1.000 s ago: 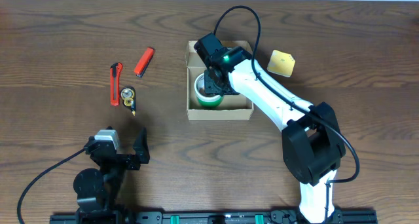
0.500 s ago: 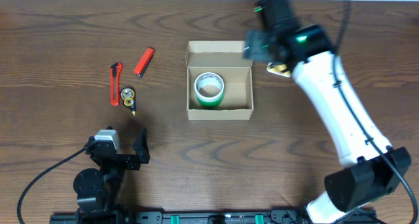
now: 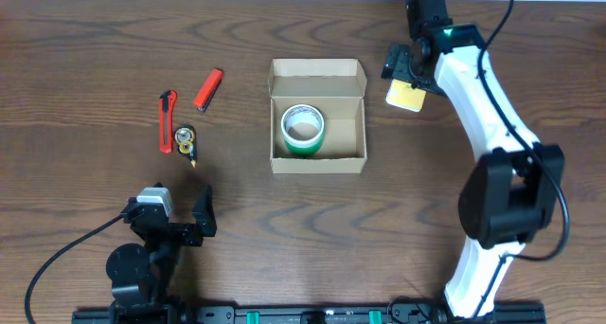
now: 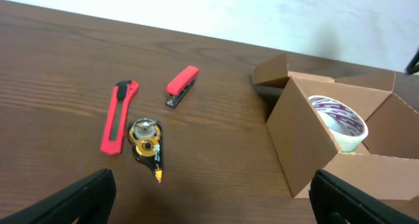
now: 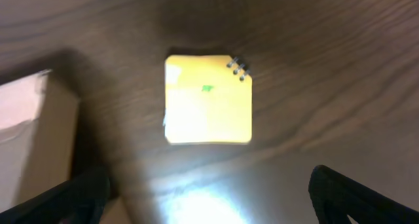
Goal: Pack container
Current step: 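Move right gripper to the yellow notepad and grasp its edge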
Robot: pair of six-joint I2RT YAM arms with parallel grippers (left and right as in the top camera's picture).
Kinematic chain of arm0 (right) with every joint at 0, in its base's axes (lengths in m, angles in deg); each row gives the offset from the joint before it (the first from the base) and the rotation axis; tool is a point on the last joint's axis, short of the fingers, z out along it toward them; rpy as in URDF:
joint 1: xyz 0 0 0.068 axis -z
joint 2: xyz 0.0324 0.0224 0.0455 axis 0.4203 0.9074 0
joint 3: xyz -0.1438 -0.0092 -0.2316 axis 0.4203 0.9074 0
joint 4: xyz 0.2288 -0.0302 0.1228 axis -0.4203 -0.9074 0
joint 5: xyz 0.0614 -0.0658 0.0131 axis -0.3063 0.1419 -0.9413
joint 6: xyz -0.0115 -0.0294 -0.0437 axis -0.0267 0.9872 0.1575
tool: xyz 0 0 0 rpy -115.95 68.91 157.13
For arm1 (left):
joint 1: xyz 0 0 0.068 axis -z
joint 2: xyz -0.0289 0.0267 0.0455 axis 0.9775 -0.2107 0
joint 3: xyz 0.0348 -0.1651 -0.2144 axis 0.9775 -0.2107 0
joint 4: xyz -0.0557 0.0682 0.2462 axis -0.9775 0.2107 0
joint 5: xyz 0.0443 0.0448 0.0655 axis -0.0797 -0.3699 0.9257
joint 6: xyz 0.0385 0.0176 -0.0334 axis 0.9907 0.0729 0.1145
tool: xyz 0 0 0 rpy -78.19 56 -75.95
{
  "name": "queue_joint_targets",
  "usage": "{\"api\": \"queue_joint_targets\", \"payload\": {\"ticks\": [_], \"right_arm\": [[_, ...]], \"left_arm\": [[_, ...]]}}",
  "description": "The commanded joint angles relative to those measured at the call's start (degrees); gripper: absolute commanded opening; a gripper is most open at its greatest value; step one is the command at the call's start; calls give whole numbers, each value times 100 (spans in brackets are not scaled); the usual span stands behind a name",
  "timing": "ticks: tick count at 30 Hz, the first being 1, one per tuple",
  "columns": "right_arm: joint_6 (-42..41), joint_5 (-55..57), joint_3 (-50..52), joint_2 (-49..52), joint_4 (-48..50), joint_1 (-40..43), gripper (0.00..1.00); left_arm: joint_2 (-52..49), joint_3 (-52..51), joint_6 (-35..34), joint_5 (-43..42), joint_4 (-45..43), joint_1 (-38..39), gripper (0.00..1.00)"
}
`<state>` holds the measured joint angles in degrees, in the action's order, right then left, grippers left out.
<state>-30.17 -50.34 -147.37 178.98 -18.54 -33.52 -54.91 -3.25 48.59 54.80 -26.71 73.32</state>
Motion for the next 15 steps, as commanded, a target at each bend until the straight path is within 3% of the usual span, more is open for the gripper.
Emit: {"api": "queue_joint_targets", "payload": {"ticks": [1, 15], "right_arm": [[-343, 120, 39, 313, 173, 122, 99], [-385, -223, 39, 1154, 922, 304, 99]], "left_arm": [[35, -142, 59, 61, 17, -33, 95], [35, -142, 59, 61, 17, -33, 95]]}}
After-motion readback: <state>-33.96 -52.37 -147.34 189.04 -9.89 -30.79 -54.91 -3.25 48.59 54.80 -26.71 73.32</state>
